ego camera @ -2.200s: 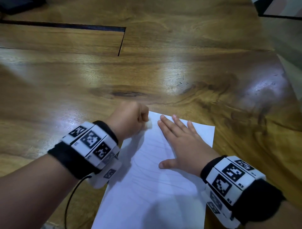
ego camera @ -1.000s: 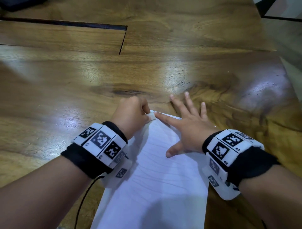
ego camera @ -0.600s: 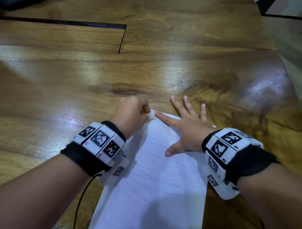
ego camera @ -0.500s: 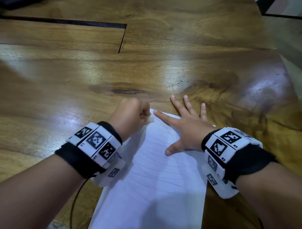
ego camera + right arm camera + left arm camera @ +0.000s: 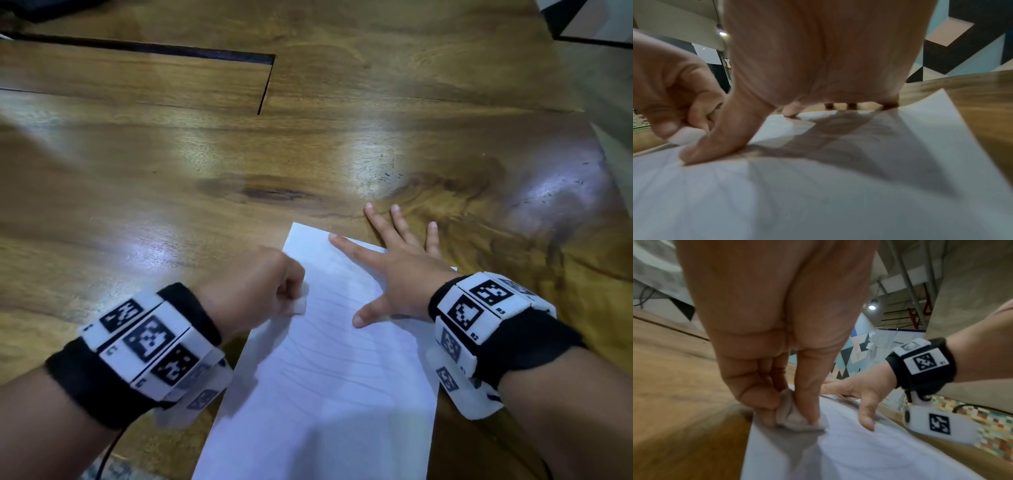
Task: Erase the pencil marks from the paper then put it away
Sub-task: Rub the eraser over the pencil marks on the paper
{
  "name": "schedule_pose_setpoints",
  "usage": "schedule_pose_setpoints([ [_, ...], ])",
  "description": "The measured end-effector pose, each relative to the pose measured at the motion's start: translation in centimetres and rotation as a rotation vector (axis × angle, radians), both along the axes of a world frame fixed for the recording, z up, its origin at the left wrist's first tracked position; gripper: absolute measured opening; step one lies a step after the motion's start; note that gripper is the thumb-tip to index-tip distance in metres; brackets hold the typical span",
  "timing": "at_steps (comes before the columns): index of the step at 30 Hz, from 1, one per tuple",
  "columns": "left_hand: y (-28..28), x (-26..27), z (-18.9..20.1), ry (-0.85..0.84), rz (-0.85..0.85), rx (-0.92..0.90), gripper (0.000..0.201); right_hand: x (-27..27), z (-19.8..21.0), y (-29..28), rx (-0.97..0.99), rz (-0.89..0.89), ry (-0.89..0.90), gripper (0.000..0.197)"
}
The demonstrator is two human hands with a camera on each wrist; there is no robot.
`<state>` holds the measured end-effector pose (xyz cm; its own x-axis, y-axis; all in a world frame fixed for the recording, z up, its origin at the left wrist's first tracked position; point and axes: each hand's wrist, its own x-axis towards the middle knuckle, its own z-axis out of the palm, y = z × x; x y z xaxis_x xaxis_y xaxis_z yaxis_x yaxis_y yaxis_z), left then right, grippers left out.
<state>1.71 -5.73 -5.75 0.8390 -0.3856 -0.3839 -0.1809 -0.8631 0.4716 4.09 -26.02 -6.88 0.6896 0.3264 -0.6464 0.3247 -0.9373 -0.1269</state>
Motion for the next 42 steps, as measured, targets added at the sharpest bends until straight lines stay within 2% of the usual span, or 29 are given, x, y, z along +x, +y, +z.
schedule_pose_setpoints([
  [2, 0.0, 0.4, 0.3, 0.024, 0.012, -0.007, 0.018, 0.0, 0.0, 0.0, -0.003, -0.004, 0.005, 0.115],
  [6, -2.0, 3.2, 0.5, -0.151, 0.076, -0.030, 0.008, 0.0, 0.0, 0.0, 0.000, -0.011, 0.000, 0.116],
  [9, -1.7, 2.1, -0.3, -0.197, 0.061, -0.026, 0.019, 0.0, 0.0, 0.0, -0.003, -0.007, 0.003, 0.115],
  [11, -0.5, 0.5, -0.5, -0.142, -0.008, -0.024, 0.026, 0.0, 0.0, 0.0, -0.001, -0.008, 0.010, 0.115],
  [13, 0.1, 0.1, -0.4, -0.041, -0.038, -0.049, 0.020, 0.0, 0.0, 0.1, -0.001, -0.009, 0.015, 0.115],
  [18, -1.5, 3.4, 0.1, -0.141, 0.120, -0.084, 0.010, 0.1, -0.2, 0.1, -0.001, -0.013, 0.007, 0.116],
  [21, -1.0, 2.2, -0.2, -0.143, 0.065, -0.064, 0.024, 0.1, -0.2, 0.1, 0.004, -0.009, 0.009, 0.115],
  [25, 0.5, -0.5, 0.2, -0.004, -0.059, 0.001, 0.034, 0.0, -0.2, 0.0, 0.024, -0.012, 0.019, 0.111],
  [29, -0.1, 1.4, 0.9, -0.063, 0.067, -0.063, 0.012, 0.1, -0.2, 0.1, 0.006, -0.009, 0.008, 0.113],
  [36, -1.9, 1.6, -0.2, -0.177, 0.157, -0.094, 0.013, 0.1, -0.2, 0.2, -0.015, -0.003, 0.008, 0.115],
  [39, -0.3, -0.9, -0.1, -0.078, 0.043, -0.063, 0.021, 0.0, -0.2, 0.2, -0.022, 0.006, 0.010, 0.116],
  [41, 0.5, -1.8, 0.2, 0.036, 0.021, -0.070, 0.021, 0.1, -0.2, 0.1, -0.029, 0.013, 0.009, 0.117],
  [42, 0.5, -1.6, 0.3, 0.041, 0.032, -0.075, 0.020, 0.1, -0.2, 0.1, -0.029, 0.014, 0.009, 0.117],
])
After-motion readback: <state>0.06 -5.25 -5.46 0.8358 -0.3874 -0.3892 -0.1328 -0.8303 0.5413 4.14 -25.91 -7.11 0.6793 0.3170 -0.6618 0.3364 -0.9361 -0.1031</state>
